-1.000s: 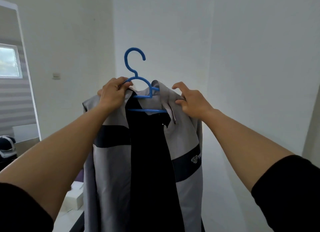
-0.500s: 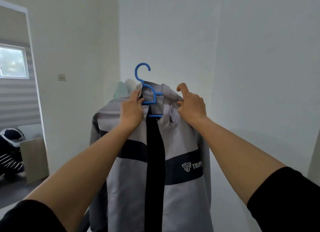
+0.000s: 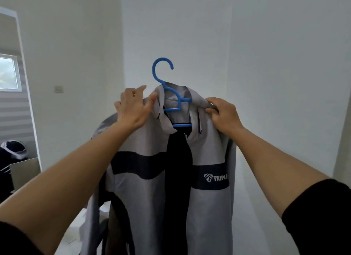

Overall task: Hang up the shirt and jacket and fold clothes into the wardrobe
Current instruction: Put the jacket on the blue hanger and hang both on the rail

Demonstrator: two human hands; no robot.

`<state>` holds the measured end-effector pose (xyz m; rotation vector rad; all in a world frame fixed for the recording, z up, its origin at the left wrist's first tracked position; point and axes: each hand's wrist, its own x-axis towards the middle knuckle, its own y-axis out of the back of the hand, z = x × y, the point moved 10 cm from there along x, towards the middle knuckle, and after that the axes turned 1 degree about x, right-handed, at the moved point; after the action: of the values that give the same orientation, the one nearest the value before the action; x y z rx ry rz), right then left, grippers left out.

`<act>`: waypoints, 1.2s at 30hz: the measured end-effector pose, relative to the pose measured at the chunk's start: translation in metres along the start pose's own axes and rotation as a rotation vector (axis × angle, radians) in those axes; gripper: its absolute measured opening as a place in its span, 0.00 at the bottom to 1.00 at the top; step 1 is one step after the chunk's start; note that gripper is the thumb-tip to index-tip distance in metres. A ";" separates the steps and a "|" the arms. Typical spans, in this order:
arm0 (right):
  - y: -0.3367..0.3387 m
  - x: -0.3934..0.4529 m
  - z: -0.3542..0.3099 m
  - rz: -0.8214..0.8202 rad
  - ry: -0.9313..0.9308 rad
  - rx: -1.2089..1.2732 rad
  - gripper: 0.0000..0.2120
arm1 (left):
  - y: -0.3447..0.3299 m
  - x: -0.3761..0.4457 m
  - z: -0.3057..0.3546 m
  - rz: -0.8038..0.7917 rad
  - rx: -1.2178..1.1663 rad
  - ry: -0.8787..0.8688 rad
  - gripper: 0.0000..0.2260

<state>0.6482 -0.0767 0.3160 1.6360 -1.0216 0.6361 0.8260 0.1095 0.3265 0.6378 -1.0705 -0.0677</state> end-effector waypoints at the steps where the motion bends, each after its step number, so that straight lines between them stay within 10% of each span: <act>1: -0.004 0.000 -0.002 -0.035 0.019 -0.015 0.12 | -0.014 0.002 0.001 -0.125 0.018 -0.024 0.19; 6: -0.022 -0.008 -0.007 -0.182 0.041 -0.044 0.09 | -0.032 -0.019 0.002 -0.228 -0.227 -0.045 0.04; 18: -0.059 0.007 -0.021 -0.242 -0.159 0.083 0.13 | -0.039 -0.039 0.031 -0.093 -0.259 -0.267 0.04; 36: -0.020 -0.007 -0.007 -0.109 -0.135 0.075 0.12 | -0.028 -0.031 -0.017 -0.104 -0.084 -0.096 0.06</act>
<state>0.6627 -0.0665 0.3021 1.8071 -1.0073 0.5021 0.8318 0.1047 0.2821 0.6189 -1.1204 -0.2348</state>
